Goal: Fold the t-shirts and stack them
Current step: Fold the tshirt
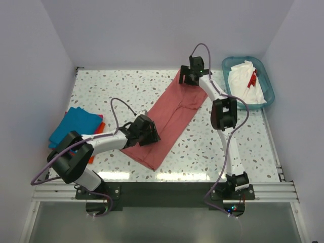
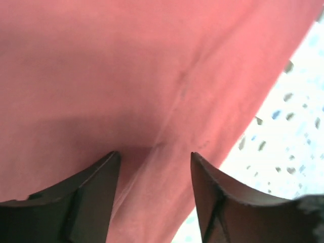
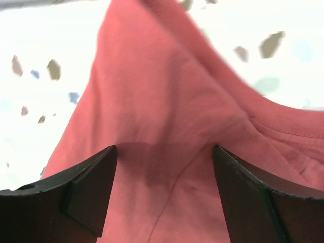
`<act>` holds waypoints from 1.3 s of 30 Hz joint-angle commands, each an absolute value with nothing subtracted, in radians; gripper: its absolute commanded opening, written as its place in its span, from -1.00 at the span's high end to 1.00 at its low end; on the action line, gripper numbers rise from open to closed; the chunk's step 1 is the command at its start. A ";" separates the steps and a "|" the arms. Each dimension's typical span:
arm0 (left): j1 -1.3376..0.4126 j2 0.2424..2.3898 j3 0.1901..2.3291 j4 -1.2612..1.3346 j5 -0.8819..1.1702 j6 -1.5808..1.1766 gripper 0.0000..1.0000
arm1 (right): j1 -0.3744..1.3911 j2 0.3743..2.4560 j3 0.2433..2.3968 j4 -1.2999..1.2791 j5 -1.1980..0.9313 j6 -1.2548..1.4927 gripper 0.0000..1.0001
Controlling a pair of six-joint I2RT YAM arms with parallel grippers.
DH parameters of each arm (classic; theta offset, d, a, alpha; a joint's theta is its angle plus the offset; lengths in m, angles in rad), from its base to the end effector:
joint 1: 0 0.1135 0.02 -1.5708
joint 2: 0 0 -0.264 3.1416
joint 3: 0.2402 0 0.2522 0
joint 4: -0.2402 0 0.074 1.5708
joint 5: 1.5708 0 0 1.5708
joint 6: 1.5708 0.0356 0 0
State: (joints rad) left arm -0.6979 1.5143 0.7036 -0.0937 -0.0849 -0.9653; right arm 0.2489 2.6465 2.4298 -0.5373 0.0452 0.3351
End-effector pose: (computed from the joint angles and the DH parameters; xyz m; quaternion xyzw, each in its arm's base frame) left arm 0.2203 -0.1808 0.1548 -0.1396 0.9339 -0.2145 0.2498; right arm 0.5667 0.1424 0.1699 0.0485 0.9163 0.0944 0.3862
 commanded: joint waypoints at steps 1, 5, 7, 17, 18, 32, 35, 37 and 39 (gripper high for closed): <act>-0.715 1.551 0.781 0.014 0.044 -0.950 -0.29 | 0.305 2.603 2.471 -0.536 -0.020 0.212 -0.65; -0.713 1.536 0.896 -0.112 -0.060 -0.809 -0.42 | 0.324 2.432 2.304 -0.503 0.145 0.222 -0.82; -0.712 1.534 0.955 -0.193 -0.161 -0.729 -0.42 | 0.321 2.354 2.232 -0.515 0.242 0.247 -0.82; -0.710 1.647 1.071 -0.394 -0.365 -0.572 -0.20 | 0.285 2.341 2.132 -0.577 0.334 0.307 -0.65; -0.710 1.651 1.068 -0.397 -0.354 -0.569 -0.20 | 0.279 2.342 2.126 -0.572 0.331 0.322 -0.61; -0.712 1.646 0.914 -0.359 -0.270 -0.549 -0.16 | 0.199 2.286 1.930 -0.562 0.330 0.383 -0.04; -0.713 1.643 0.893 -0.344 -0.244 -0.551 -0.15 | 0.190 2.276 1.887 -0.549 0.316 0.391 -0.01; -0.716 1.638 0.884 -0.337 -0.227 -0.552 -0.14 | 0.186 2.269 1.868 -0.548 0.313 0.397 0.15; -0.715 1.631 0.870 -0.333 -0.216 -0.558 -0.13 | 0.180 2.252 1.823 -0.534 0.313 0.411 0.19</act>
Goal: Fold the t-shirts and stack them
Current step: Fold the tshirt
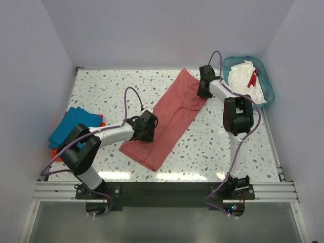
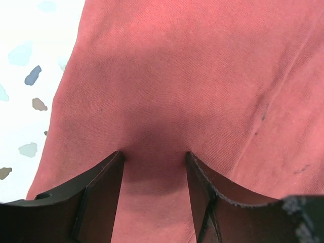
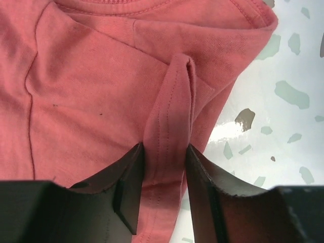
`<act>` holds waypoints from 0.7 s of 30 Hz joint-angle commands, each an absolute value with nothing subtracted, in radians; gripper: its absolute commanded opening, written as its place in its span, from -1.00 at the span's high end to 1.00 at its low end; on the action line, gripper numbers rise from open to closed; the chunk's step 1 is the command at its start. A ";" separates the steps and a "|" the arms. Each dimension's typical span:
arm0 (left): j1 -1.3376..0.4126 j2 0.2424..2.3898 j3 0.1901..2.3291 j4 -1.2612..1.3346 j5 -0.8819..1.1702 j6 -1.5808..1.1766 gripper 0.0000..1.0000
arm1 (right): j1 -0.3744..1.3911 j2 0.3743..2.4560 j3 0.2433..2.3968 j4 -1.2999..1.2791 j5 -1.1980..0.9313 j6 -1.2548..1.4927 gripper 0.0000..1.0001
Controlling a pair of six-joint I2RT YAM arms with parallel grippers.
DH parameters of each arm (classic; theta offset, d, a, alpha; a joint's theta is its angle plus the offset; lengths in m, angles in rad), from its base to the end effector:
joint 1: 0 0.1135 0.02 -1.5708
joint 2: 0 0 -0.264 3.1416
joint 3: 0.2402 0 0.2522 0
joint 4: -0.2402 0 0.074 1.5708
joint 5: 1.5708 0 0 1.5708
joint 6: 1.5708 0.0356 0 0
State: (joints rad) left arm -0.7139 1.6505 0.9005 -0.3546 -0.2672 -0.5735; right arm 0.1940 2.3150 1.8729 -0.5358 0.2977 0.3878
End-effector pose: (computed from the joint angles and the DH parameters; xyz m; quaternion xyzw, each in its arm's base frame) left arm 0.2403 -0.1958 0.1568 0.0370 0.9641 -0.0337 0.2609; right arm 0.4988 0.0874 0.1675 0.1346 0.9372 -0.0530 0.3174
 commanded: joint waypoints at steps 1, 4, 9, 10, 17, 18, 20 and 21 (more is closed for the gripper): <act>-0.716 1.625 0.859 -0.330 -0.213 -0.561 -0.13 | 0.178 2.222 1.774 -0.519 0.307 0.414 0.18; -0.716 1.615 0.841 -0.321 -0.195 -0.574 -0.13 | 0.175 2.183 1.708 -0.460 0.288 0.423 0.04; -0.729 1.606 0.792 -0.258 -0.100 -0.626 -0.10 | 0.173 2.259 1.804 -0.466 0.177 0.397 -0.01; -0.735 1.603 0.770 -0.246 -0.092 -0.662 -0.10 | 0.175 2.276 1.851 -0.469 0.158 0.396 -0.01; -0.851 1.623 0.687 -0.040 0.018 -0.890 -0.10 | 0.204 2.453 2.072 -0.462 -0.038 0.355 0.00; -0.865 1.635 0.696 -0.023 0.023 -0.920 -0.10 | 0.213 2.483 2.095 -0.462 -0.052 0.345 0.00; -0.897 1.664 0.703 0.050 0.052 -0.952 -0.10 | 0.228 2.508 2.170 -0.481 -0.049 0.316 -0.05; -0.902 1.673 0.716 0.066 0.061 -0.975 -0.11 | 0.230 2.526 2.199 -0.497 -0.046 0.308 -0.08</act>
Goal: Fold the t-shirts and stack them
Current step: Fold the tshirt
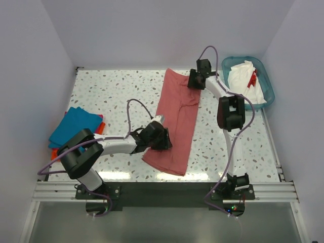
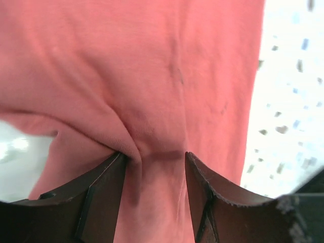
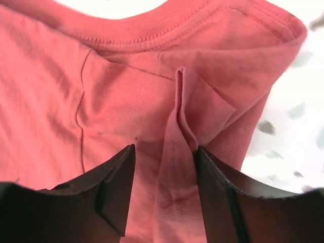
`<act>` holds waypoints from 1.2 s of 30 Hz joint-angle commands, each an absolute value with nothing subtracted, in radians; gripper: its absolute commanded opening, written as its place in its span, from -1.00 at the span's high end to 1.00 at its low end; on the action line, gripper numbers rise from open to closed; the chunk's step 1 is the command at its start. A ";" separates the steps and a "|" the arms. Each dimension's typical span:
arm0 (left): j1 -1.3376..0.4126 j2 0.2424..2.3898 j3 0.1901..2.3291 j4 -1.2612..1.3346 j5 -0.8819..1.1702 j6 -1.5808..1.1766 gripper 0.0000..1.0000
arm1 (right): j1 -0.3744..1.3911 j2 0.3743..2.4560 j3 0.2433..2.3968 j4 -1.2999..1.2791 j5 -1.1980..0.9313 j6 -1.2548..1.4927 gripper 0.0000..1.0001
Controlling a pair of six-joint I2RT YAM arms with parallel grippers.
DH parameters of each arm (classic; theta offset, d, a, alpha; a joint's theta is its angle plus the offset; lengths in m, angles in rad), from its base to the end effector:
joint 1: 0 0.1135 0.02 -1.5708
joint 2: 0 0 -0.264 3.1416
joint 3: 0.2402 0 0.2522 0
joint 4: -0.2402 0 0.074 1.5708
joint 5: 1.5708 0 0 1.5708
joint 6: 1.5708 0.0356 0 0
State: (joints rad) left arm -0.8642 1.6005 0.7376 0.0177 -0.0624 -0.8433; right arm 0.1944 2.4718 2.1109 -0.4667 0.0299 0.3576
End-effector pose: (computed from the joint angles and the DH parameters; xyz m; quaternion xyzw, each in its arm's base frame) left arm 0.2000 -0.2308 0.1484 -0.0013 0.9345 -0.2482 0.2551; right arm 0.5413 0.1055 0.1663 0.0814 0.9281 0.0855 0.3531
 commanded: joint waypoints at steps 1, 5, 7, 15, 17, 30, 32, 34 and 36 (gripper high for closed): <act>-0.905 1.689 0.724 0.078 0.072 -0.983 -0.11 | 0.232 2.531 2.239 -0.506 -0.045 0.304 -0.10; -0.905 1.683 0.776 0.057 0.055 -0.979 -0.21 | 0.232 2.505 2.290 -0.558 0.009 0.287 -0.41; -0.905 1.651 0.811 0.029 0.038 -0.948 -0.28 | 0.232 2.453 2.286 -0.587 0.084 0.290 -0.64; -0.894 1.436 0.838 -0.277 -0.202 -0.876 -0.41 | 0.219 2.133 2.063 -0.592 0.236 0.366 -0.85; -0.885 1.381 0.816 -0.334 -0.238 -0.873 -0.37 | 0.219 2.057 1.939 -0.603 0.229 0.409 -0.84; -0.899 1.210 0.485 -0.233 -0.075 -0.876 -0.21 | 0.455 1.095 0.668 -0.465 0.071 0.687 -0.20; -0.903 1.201 0.457 -0.195 -0.049 -0.876 -0.20 | 0.488 0.999 0.592 -0.489 0.042 0.762 -0.15; -0.914 1.200 0.446 -0.181 -0.034 -0.885 -0.20 | 0.506 0.884 0.514 -0.549 0.031 0.819 -0.12; -0.923 1.198 0.433 -0.187 -0.034 -0.903 -0.17 | 0.515 0.826 0.457 -0.574 0.002 0.848 -0.11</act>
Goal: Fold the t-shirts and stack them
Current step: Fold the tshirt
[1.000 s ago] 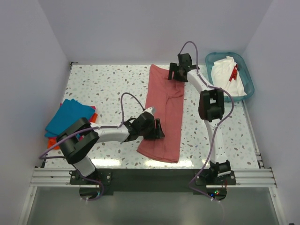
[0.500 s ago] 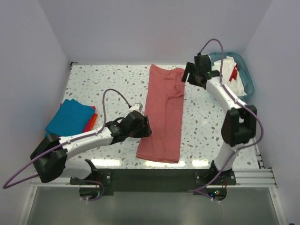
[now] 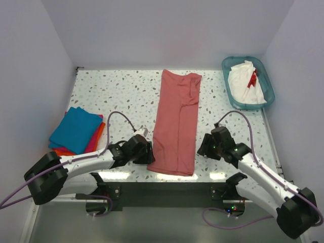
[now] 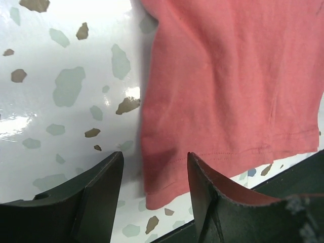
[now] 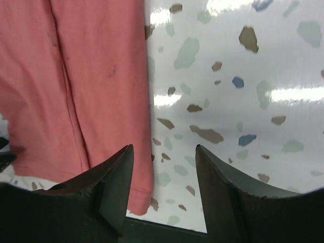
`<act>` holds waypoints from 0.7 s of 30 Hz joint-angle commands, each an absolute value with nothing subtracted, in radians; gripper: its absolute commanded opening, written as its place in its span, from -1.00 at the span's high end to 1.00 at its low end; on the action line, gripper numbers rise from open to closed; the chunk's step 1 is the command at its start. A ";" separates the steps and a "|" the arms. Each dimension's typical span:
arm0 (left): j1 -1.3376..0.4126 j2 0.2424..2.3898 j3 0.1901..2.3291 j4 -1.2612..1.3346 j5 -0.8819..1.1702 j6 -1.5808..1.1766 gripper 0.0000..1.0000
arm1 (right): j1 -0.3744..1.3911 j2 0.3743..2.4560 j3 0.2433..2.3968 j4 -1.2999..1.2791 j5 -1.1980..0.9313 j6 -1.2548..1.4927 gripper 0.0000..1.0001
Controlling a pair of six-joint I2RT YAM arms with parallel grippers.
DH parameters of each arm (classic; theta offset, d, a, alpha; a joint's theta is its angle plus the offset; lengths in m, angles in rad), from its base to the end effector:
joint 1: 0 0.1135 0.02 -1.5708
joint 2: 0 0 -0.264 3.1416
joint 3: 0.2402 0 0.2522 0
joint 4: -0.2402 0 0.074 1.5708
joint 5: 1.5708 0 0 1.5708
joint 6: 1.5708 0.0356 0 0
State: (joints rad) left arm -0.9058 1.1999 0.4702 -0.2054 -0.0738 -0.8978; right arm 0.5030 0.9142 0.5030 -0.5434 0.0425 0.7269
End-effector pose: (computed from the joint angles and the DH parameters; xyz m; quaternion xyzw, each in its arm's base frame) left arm 0.1328 -0.1651 0.1529 -0.0077 0.9493 -0.2233 0.2212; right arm 0.1503 0.0810 0.1903 0.1128 0.9460 0.1584 0.2593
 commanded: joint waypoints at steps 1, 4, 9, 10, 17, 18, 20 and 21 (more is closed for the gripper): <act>-0.926 1.197 0.427 -0.193 -0.034 -0.913 -0.15 | 0.520 0.809 0.445 -0.592 -0.024 0.873 -0.09; -0.942 1.184 0.403 -0.209 -0.037 -0.951 -0.08 | 0.552 0.793 0.433 -0.629 -0.089 0.905 -0.05; -0.994 1.196 0.390 -0.233 -0.054 -1.003 -0.01 | 0.641 0.825 0.422 -0.649 -0.118 0.946 -0.05; -1.003 1.200 0.388 -0.236 -0.057 -1.012 0.01 | 0.662 0.828 0.414 -0.643 -0.121 0.963 -0.05; -1.075 1.219 0.379 -0.248 -0.071 -1.080 0.18 | 0.775 0.916 0.357 -0.536 -0.138 1.051 -0.05; -1.084 1.218 0.379 -0.255 -0.074 -1.083 0.20 | 0.782 0.928 0.351 -0.526 -0.138 1.055 -0.05; -1.089 1.220 0.380 -0.262 -0.071 -1.086 0.27 | 0.795 0.948 0.350 -0.518 -0.126 1.062 -0.05; -1.094 1.216 0.380 -0.267 -0.074 -1.085 0.28 | 0.795 0.945 0.350 -0.518 -0.117 1.062 -0.05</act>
